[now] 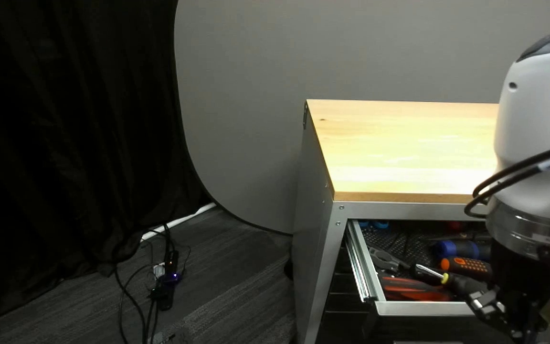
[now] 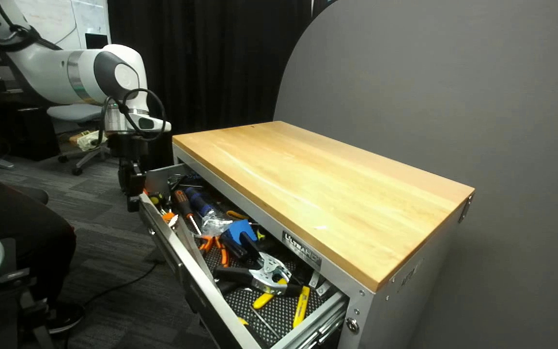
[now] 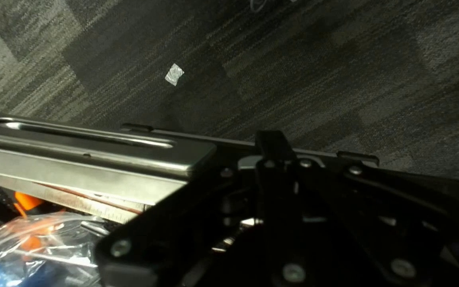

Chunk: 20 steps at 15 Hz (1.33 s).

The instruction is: Put the screwdriver in the first top drawer then close the drawer

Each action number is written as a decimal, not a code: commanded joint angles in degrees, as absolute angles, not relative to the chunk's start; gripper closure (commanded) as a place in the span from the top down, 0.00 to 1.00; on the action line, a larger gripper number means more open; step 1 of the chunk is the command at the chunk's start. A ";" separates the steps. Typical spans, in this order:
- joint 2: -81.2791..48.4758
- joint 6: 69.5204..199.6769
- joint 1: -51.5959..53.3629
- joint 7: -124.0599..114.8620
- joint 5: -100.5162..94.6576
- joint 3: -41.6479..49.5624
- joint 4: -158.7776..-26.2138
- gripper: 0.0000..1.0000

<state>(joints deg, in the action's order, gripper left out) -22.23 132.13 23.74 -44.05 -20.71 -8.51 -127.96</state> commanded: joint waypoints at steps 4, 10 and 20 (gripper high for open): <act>-32.01 137.13 25.92 -43.78 -25.75 -6.39 -115.09 0.03; -38.43 140.85 31.49 -44.00 -30.05 -3.32 -106.59 0.04; -39.52 146.92 41.63 -57.26 -47.76 7.33 -104.90 0.04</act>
<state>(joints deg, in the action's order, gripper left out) -39.17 144.64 39.40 -52.27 -41.67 3.98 -107.17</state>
